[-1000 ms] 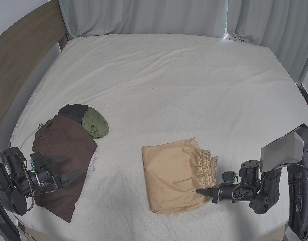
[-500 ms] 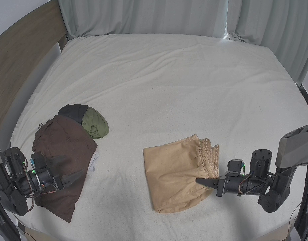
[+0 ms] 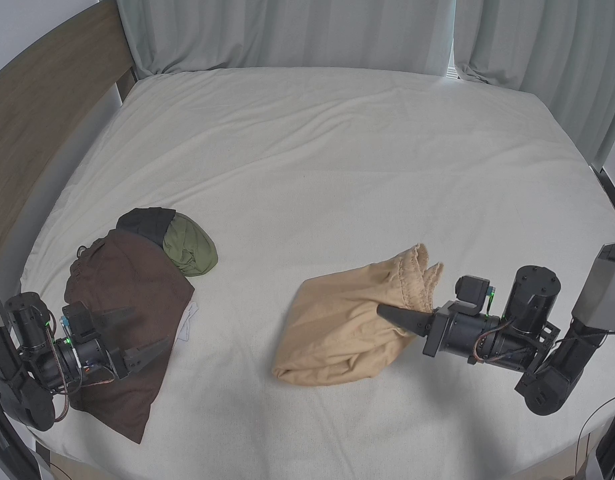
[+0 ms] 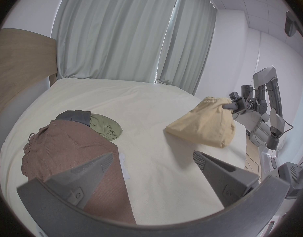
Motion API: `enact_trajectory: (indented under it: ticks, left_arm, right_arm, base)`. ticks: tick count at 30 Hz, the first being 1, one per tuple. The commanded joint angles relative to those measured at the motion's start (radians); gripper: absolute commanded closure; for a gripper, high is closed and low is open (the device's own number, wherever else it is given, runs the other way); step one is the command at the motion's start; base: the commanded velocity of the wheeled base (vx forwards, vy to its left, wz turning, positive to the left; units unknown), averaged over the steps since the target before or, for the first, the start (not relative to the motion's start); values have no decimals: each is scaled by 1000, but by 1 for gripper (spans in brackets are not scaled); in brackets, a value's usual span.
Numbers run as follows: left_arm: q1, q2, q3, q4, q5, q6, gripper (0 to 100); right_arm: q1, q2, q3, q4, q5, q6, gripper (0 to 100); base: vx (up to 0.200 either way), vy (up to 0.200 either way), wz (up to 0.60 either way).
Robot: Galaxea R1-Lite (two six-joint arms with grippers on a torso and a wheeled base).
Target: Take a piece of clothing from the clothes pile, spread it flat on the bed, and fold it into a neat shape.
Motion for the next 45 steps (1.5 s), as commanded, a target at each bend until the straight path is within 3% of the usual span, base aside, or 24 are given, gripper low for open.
enact_trajectory:
  ticks: [1, 17, 26, 45]
  left_arm:
    - [-1, -3, -1, 0, 0, 0, 0]
    - [-1, -3, -1, 0, 0, 0, 0]
    - [-1, 0, 0, 0, 0, 0, 0]
    - [-2, 4, 2, 0, -2, 0, 0]
  right_arm:
    - [10, -50, -47, 0, 1, 21, 100]
    - [1, -44, -167, 6, 10, 46, 100]
    - [-53, 22, -296, 14, 66, 101, 100]
    - [-125, 148, -655, 260, 103, 156, 100]
  base:
    - [0, 0, 0]
    - [0, 0, 0]
    - [0, 0, 0]
    - [0, 0, 0]
